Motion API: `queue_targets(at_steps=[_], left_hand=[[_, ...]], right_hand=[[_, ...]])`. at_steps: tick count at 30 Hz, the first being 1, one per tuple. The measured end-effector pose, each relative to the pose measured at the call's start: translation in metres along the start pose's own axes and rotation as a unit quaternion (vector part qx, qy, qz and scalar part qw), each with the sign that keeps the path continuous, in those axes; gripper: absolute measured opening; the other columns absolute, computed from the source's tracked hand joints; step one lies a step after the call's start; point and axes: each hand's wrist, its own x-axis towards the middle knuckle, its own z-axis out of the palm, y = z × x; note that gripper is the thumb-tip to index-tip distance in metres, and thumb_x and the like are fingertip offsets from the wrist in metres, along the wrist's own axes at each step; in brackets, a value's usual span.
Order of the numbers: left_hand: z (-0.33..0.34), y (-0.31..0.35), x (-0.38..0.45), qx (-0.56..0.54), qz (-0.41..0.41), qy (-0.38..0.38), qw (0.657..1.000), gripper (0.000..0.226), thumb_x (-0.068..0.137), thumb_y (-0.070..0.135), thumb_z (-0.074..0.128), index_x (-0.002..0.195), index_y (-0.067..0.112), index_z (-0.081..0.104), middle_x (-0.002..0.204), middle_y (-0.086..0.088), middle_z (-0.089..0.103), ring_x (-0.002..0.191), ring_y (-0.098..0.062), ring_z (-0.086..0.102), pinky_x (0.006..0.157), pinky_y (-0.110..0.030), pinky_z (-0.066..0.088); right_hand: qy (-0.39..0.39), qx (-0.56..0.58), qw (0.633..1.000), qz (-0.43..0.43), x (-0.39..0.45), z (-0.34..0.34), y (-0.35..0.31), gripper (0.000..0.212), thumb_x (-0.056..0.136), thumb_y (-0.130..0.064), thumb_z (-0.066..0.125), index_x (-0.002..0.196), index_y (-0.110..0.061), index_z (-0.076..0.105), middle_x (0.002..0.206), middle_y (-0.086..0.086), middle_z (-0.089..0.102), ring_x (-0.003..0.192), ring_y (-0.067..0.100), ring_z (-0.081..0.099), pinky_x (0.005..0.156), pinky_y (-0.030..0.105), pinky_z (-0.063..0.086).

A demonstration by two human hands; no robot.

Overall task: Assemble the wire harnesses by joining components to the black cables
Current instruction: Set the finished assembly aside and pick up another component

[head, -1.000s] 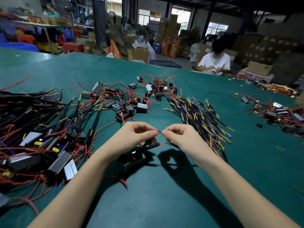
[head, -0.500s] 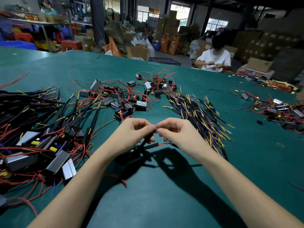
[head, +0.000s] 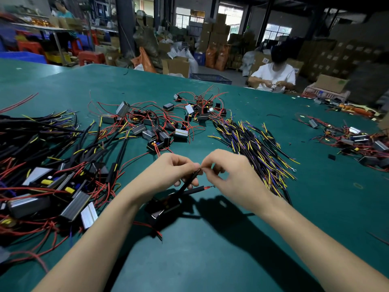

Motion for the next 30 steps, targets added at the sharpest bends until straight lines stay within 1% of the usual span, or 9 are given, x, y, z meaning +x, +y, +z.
queue_targets(at_steps=[3,7,9,12,18,20,24,28,30], left_hand=[[-0.003,0.001,-0.002,-0.072,-0.055,-0.058,0.994,0.025,0.092,0.026,0.057,0.07,0.017,0.065,0.06,0.001,0.061,0.052,-0.008,0.052,0.052,-0.019,0.032],[0.002,0.004,-0.002,-0.049,-0.033,-0.004,0.998,0.014,0.094,0.024,0.056,0.087,0.014,0.063,0.058,0.004,0.062,0.051,-0.007,0.051,0.049,-0.016,0.033],[0.007,0.005,-0.001,0.02,0.018,0.043,0.999,0.009,0.093,0.022,0.058,0.094,0.013,0.06,0.058,0.005,0.064,0.051,-0.007,0.051,0.047,-0.015,0.036],[0.01,0.005,-0.003,0.099,0.069,0.069,0.99,0.002,0.089,0.016,0.063,0.089,0.014,0.062,0.057,0.006,0.064,0.049,-0.008,0.051,0.05,-0.019,0.041],[0.011,0.005,-0.003,0.202,0.124,0.106,0.966,0.006,0.086,0.017,0.066,0.08,0.017,0.069,0.064,0.005,0.067,0.057,-0.008,0.059,0.058,-0.02,0.047],[0.012,0.004,-0.003,0.244,0.149,0.118,0.951,0.008,0.087,0.02,0.066,0.08,0.018,0.07,0.073,0.006,0.065,0.066,-0.013,0.058,0.067,-0.025,0.047],[0.013,0.005,-0.002,0.268,0.147,0.112,0.946,0.011,0.09,0.023,0.062,0.081,0.021,0.069,0.084,0.003,0.061,0.081,-0.016,0.054,0.076,-0.028,0.041],[0.008,0.009,-0.002,0.162,0.072,0.051,0.983,0.016,0.093,0.019,0.058,0.079,0.022,0.066,0.072,0.012,0.059,0.059,0.007,0.052,0.059,-0.007,0.035],[0.002,0.009,-0.004,0.042,0.01,-0.01,0.999,0.018,0.093,0.015,0.057,0.079,0.018,0.067,0.075,0.006,0.063,0.062,0.001,0.052,0.062,-0.01,0.035]], right_hand=[[0.012,-0.151,0.98,-0.131,-0.004,0.006,0.001,0.013,0.088,0.001,0.053,0.084,0.004,0.065,0.075,0.014,0.06,0.058,0.031,0.053,0.057,0.037,0.049],[0.023,0.016,0.999,0.034,-0.004,0.009,-0.003,0.006,0.086,0.001,0.06,0.085,-0.004,0.061,0.077,0.002,0.058,0.062,0.011,0.049,0.063,0.028,0.047],[0.021,0.077,0.989,0.121,-0.002,0.008,-0.001,0.014,0.086,-0.001,0.061,0.08,-0.013,0.059,0.067,-0.013,0.057,0.054,0.006,0.053,0.058,0.024,0.047],[-0.004,0.159,0.964,0.215,0.001,0.006,0.002,0.019,0.087,-0.004,0.061,0.075,-0.018,0.059,0.053,-0.017,0.058,0.045,0.006,0.056,0.05,0.021,0.047],[-0.017,0.22,0.934,0.281,0.002,0.003,0.008,0.016,0.087,-0.009,0.062,0.073,-0.018,0.064,0.063,0.014,0.064,0.049,0.017,0.06,0.052,0.025,0.047],[-0.02,0.216,0.935,0.282,0.002,0.004,0.009,0.016,0.086,-0.008,0.062,0.073,-0.017,0.064,0.059,0.01,0.063,0.048,0.015,0.059,0.051,0.024,0.047],[-0.038,0.16,0.959,0.231,0.004,-0.003,0.004,0.017,0.087,-0.008,0.062,0.074,-0.018,0.062,0.052,-0.014,0.058,0.044,0.006,0.055,0.048,0.014,0.039],[-0.056,0.014,0.996,0.061,0.007,-0.011,-0.002,0.01,0.087,-0.005,0.059,0.081,-0.012,0.062,0.073,-0.007,0.059,0.057,0.01,0.052,0.057,0.025,0.043],[-0.071,-0.127,0.986,-0.083,0.006,-0.014,-0.002,0.009,0.087,-0.002,0.053,0.088,-0.007,0.061,0.08,0.005,0.058,0.056,0.023,0.05,0.049,0.034,0.045]])
